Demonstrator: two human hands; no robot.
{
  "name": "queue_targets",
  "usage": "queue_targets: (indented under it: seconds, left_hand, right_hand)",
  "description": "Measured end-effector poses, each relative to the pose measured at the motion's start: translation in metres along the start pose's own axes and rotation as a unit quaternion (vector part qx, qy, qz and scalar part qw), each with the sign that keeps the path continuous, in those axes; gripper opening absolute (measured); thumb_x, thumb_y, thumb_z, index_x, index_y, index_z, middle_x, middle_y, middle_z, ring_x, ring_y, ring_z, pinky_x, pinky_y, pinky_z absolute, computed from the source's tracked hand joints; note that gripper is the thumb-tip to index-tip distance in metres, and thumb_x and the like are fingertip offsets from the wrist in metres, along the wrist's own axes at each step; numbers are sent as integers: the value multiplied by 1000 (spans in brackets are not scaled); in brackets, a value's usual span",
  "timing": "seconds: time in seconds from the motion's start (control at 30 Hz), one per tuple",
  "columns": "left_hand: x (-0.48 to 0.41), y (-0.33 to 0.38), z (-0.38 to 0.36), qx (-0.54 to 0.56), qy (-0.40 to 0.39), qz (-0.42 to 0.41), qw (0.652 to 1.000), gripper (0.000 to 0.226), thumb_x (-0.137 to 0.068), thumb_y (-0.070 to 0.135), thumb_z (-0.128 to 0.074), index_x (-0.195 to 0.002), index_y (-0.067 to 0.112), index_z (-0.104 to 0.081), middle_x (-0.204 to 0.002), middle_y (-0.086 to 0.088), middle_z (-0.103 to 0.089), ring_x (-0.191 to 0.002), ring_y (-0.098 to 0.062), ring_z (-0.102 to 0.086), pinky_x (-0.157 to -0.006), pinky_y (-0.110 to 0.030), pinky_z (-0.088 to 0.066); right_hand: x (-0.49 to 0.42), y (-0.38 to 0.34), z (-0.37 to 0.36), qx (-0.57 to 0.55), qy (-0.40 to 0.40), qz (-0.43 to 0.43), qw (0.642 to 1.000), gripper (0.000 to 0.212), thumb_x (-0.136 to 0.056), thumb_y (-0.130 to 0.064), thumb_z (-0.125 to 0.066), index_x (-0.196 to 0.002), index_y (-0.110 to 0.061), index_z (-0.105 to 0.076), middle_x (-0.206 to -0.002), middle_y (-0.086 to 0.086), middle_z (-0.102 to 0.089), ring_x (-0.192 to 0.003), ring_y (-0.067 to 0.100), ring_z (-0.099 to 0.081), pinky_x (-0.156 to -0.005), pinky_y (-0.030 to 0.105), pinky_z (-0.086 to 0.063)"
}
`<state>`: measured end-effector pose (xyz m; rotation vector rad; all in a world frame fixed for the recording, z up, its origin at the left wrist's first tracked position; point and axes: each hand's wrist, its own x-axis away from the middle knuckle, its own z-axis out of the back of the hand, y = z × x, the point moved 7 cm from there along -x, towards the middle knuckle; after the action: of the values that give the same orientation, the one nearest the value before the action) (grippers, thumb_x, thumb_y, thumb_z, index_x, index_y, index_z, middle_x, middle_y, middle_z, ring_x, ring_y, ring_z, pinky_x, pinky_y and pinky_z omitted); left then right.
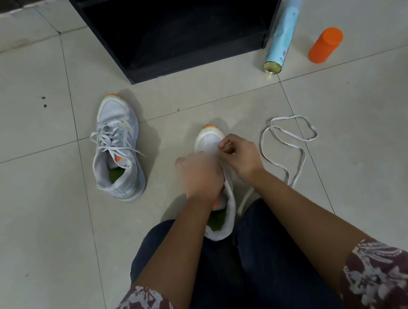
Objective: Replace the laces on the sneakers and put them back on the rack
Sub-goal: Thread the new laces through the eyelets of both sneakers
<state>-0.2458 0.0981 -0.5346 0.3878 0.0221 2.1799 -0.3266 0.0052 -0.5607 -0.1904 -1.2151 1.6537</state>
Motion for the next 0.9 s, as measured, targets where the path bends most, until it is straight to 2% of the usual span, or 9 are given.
queue_targets:
  seconds: [0.13,0.23,0.3,0.37,0.43,0.57,0.67,0.8,0.9]
  left_hand:
    - [28,-19,16,-10,13,8,1000,16,-79,29,-53,-80,20,-67,-90,3,-59,-88,-20,-54,-81,-35,-33]
    - [49,-36,15,149,26,30,988,18,-71,26,-65,-87,20,-65,-92,3,-54,-87,-19,-52,-71,-33,-42]
    - [53,-40,12,249,28,52,967,33,-72,29,-69,-101,20,-57,-99,4,-51,-94,-17,-48,-72,-33,-45]
    - [47,-45,12,300,44,93,948,38,-77,33,-68,-109,19,-52,-102,4,-52,-97,-16,-49,-73,-31,-44]
    - [38,-49,6,289,28,125,949,39,-80,37,-66,-110,18,-51,-104,3,-54,-96,-18,-53,-71,-31,-44]
    - [26,-51,-1,250,-37,155,955,28,-83,33,-63,-107,18,-59,-107,0,-61,-94,-22,-60,-75,-29,-45]
    - [24,-51,4,251,-24,149,956,22,-85,28,-61,-103,17,-64,-104,-1,-65,-92,-22,-62,-77,-30,-45]
    - [25,-52,9,253,-7,133,958,18,-86,23,-59,-99,14,-67,-102,-3,-66,-90,-23,-62,-73,-27,-42]
    - [24,-53,9,256,-6,137,957,19,-85,20,-58,-101,14,-67,-105,-4,-65,-92,-23,-61,-75,-28,-43]
  right_hand:
    - [-9,-4,-6,90,-36,6,995,6,-83,-16,-65,-85,-21,-65,-87,1,-71,-83,20,-65,-74,28,-50]
    - [-6,-10,-8,139,-36,42,989,8,-88,-19,-61,-91,-13,-65,-91,8,-70,-85,25,-63,-78,34,-51]
    - [-4,-11,-8,130,-41,51,989,9,-87,-16,-61,-92,-12,-67,-94,7,-70,-87,23,-63,-77,28,-49]
    - [-4,-19,-8,98,-49,83,991,9,-85,-9,-64,-91,-10,-70,-96,6,-71,-90,21,-65,-78,23,-47]
    - [-4,-34,-12,106,-70,163,978,10,-82,-5,-67,-90,-8,-72,-96,8,-70,-92,25,-63,-82,30,-49]
    - [-8,-53,-35,262,-154,273,913,13,-88,-12,-61,-95,-10,-72,-103,13,-65,-106,30,-51,-88,33,-41]
    - [-8,-63,-51,395,-213,329,831,18,-94,-13,-51,-100,-14,-67,-106,8,-58,-110,26,-45,-88,37,-43]
    - [-2,-77,-64,507,-276,366,730,22,-94,-9,-44,-105,-13,-63,-108,5,-54,-111,23,-42,-79,27,-33]
    - [-5,-80,-68,506,-314,331,732,23,-90,-11,-49,-101,-14,-69,-105,4,-62,-106,22,-52,-84,28,-39]
